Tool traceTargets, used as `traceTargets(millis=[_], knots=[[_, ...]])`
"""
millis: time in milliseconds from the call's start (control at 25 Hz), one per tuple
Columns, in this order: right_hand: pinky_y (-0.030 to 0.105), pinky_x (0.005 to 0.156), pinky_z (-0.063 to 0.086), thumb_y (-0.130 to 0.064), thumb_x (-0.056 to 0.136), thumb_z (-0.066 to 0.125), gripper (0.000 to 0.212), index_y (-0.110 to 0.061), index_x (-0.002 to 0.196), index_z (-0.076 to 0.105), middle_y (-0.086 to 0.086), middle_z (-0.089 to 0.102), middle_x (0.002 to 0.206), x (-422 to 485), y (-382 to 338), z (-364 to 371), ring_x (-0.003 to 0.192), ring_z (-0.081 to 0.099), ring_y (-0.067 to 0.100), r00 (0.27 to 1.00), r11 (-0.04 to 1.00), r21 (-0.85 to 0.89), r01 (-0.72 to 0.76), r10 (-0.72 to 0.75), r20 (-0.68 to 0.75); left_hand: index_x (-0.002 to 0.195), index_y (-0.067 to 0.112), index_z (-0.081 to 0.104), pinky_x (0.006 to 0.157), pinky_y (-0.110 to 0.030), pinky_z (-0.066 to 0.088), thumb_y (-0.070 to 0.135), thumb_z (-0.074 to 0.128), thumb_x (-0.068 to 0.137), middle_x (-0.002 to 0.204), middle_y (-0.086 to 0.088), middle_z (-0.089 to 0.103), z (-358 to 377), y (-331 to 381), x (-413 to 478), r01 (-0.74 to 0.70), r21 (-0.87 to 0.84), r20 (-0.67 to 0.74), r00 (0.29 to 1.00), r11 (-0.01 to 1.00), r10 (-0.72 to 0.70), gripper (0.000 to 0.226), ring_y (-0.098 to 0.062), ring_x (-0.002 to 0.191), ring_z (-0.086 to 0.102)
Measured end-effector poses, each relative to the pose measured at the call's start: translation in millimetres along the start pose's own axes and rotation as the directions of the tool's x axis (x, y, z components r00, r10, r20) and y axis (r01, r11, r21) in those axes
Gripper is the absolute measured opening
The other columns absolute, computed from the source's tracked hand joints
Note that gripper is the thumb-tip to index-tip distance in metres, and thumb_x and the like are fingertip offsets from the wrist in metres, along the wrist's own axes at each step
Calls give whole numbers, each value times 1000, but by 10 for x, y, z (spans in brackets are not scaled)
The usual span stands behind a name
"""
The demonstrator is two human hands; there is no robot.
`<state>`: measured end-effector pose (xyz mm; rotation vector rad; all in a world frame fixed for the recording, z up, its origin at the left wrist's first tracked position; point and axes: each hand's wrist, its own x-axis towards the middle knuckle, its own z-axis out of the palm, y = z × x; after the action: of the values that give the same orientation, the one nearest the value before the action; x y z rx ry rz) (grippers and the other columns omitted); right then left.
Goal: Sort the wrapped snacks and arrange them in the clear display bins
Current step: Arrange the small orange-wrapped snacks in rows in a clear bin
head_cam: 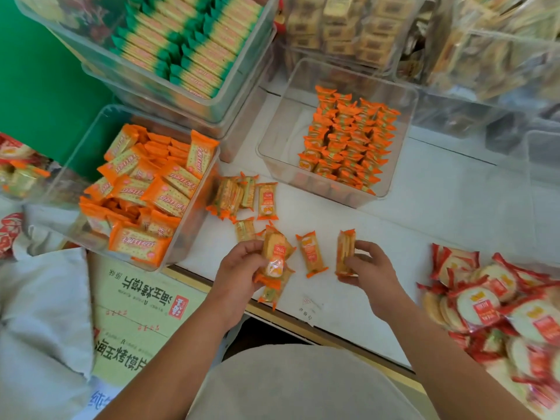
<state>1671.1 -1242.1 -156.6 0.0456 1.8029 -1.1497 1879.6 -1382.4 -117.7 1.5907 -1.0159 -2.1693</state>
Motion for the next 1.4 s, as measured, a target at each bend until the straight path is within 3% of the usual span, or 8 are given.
traceTargets(millis=[240,560,680,840,1040,1200,1320,1400], knots=[[52,91,58,-5,99,51,33,-3,130,62,25,70,122,-581,-400,-16,109,68,42,928,944,326,-56,-71,365,126,15,65,79,-45,58,10,57,103,112,-15,76,268,97,-244,-57,-24,138,989,998,60,25,-38,100,75],[33,85,59,-9,98,66,20,-19,113,74,10,75,110,-663,-505,95,95,74,22,960,973,21,231,-231,160,116,40,69,83,-17,55,18,91,75,110,15,72,57,441,-314,-336,516,222,941,787,256,52,3,92,67],[37,87,59,-10,97,69,23,-27,112,75,-2,78,106,-715,-547,277,100,73,21,927,946,-95,310,-279,249,113,29,66,75,-27,57,10,93,71,101,3,75,121,523,-283,-354,468,280,928,810,244,54,-8,76,65],[41,93,60,-12,97,69,18,-22,112,73,-1,79,105,-741,-580,429,101,74,23,942,962,-37,272,-259,214,114,16,67,83,-40,63,-1,91,70,97,-12,76,155,488,-228,-357,301,231,927,885,295,53,-30,92,73],[31,79,61,-31,73,89,51,-12,114,65,5,80,99,-769,-536,499,93,77,24,957,981,-15,193,-184,225,119,17,65,80,-36,63,11,91,74,97,-13,75,163,436,-161,-282,246,239,945,927,224,53,-24,89,75],[34,80,58,-26,80,87,46,-18,117,62,4,81,96,-701,-452,393,90,78,24,985,993,21,112,-114,129,116,19,63,84,-37,63,5,67,97,100,-12,76,65,155,92,-156,293,179,978,943,106,25,-27,92,76],[36,82,59,-23,84,85,40,-22,119,67,4,80,98,-662,-377,260,89,78,23,991,992,46,114,-117,70,118,22,62,90,-33,55,30,72,92,114,0,66,-176,-397,418,-90,834,45,994,544,97,29,-21,106,67],[36,83,60,-23,83,86,36,-20,115,69,2,79,98,-643,-336,179,89,78,23,990,990,32,135,-136,33,128,22,55,91,-34,54,44,75,86,122,2,58,-188,-705,497,-87,941,58,993,326,98,51,-20,113,60]])
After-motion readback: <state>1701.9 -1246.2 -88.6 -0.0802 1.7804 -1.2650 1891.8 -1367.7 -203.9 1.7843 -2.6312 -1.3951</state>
